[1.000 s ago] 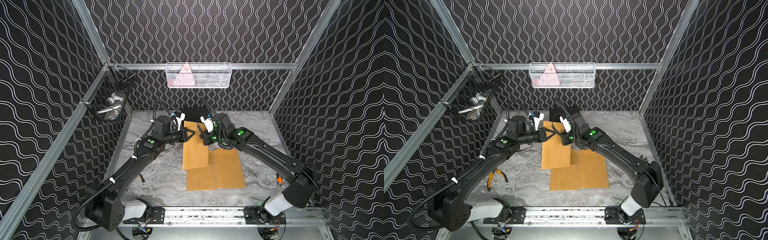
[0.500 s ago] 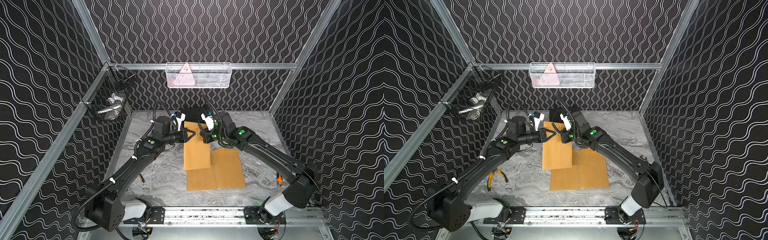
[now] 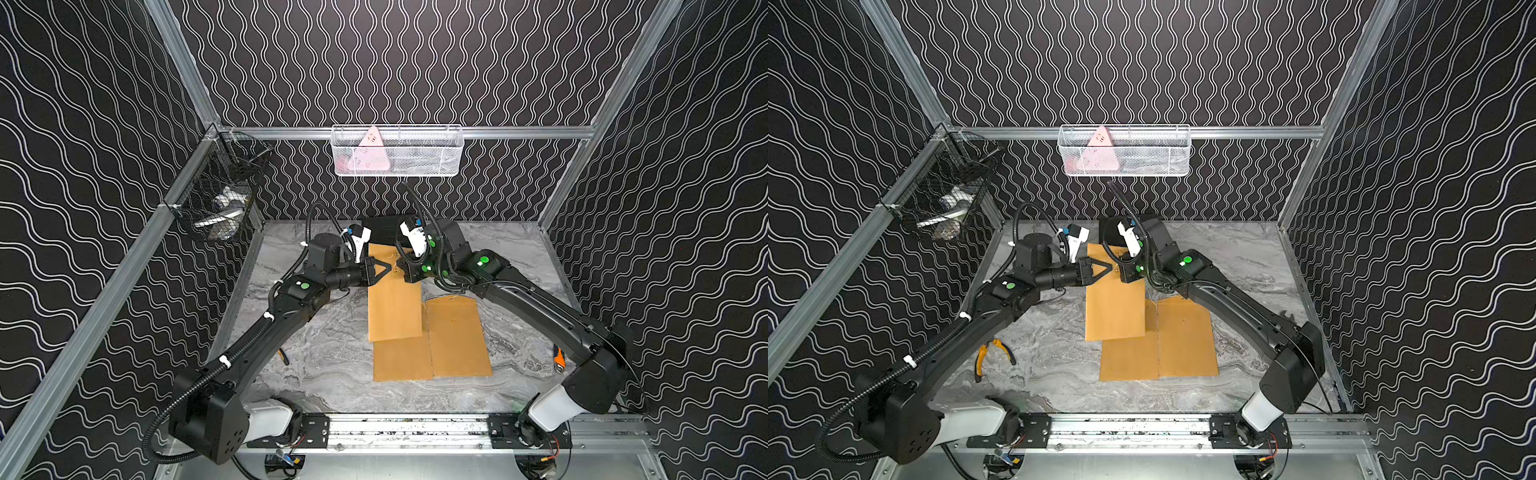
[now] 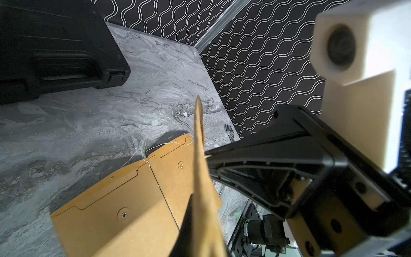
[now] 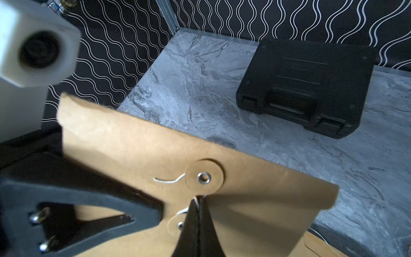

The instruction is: Open the file bag

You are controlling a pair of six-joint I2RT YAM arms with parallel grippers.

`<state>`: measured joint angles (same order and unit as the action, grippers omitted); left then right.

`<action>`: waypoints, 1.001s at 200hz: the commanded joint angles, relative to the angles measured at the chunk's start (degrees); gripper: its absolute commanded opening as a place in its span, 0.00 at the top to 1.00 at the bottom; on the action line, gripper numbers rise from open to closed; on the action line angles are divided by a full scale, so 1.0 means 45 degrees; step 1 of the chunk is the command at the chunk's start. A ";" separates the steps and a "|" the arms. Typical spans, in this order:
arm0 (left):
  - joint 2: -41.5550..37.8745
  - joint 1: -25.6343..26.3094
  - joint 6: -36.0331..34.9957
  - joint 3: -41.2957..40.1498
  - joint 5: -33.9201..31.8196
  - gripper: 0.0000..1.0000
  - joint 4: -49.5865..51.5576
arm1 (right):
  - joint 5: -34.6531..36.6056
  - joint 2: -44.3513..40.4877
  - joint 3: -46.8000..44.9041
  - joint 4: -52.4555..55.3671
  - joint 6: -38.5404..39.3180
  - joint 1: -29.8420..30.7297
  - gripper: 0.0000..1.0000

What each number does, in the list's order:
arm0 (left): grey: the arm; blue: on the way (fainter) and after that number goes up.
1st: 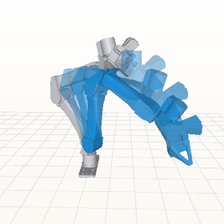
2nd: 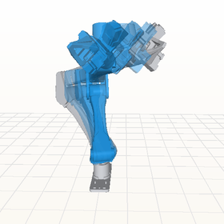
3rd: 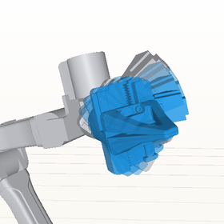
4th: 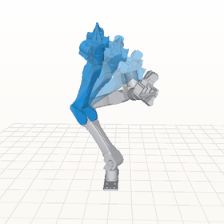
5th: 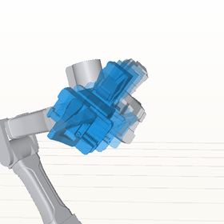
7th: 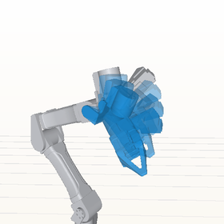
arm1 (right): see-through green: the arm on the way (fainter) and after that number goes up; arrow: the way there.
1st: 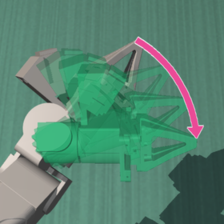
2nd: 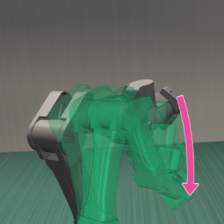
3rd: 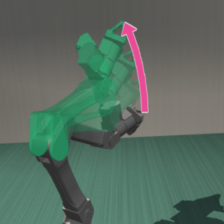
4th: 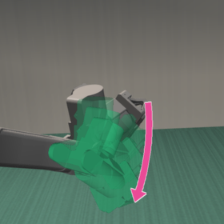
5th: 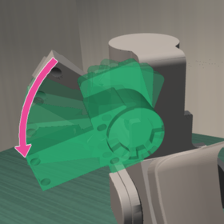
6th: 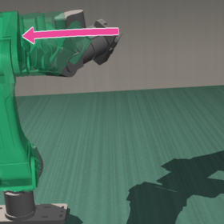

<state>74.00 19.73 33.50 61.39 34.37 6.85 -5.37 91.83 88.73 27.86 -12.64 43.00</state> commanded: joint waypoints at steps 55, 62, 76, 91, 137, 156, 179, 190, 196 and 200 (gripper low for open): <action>0.0217 0.0006 0.0251 -0.0046 0.0403 1.00 -0.0695 | -0.0633 -0.0057 0.0224 -0.0584 -0.0051 0.0072 1.00; 0.0235 0.0009 0.0289 -0.0066 0.0365 1.00 -0.0735 | -0.0680 -0.0056 0.0230 -0.0604 -0.0055 0.0084 1.00; 0.0253 -0.0004 0.0363 -0.0086 0.0275 1.00 -0.0816 | -0.0736 -0.0075 0.0254 -0.0566 -0.0044 0.0126 1.00; 0.0225 -0.0008 0.0488 -0.0131 0.0110 1.00 -0.0899 | -0.0741 -0.0095 0.0239 -0.0492 -0.0056 0.0166 1.00; 0.0119 0.0003 0.0614 -0.0145 -0.0908 1.00 -0.0921 | -0.0656 -0.0396 -0.0219 -0.0507 -0.0196 0.0306 1.00; 0.0042 0.0002 0.0662 -0.0155 -0.1221 1.00 -0.0990 | -0.0642 -0.0502 -0.0373 -0.0487 -0.0237 0.0309 1.00; -0.0056 0.0004 0.0738 -0.0184 -0.1518 1.00 -0.1105 | -0.0653 -0.0583 -0.0554 -0.0487 -0.0310 0.0326 1.00; -0.0095 -0.0021 0.0803 -0.0211 -0.1600 1.00 -0.1183 | -0.0683 -0.0617 -0.0670 -0.0526 -0.0358 0.0346 1.00; -0.0100 -0.0017 0.0819 -0.0214 -0.1636 1.00 -0.1224 | -0.0700 -0.0622 -0.0739 -0.0565 -0.0385 0.0346 1.00; -0.0117 -0.0012 0.0846 -0.0221 -0.1658 1.00 -0.1272 | -0.0700 -0.0622 -0.0794 -0.0565 -0.0407 0.0356 1.00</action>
<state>74.11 19.79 36.32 60.60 28.62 4.60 -8.23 89.49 86.00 26.96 -13.96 44.49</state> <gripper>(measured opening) 0.038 0.048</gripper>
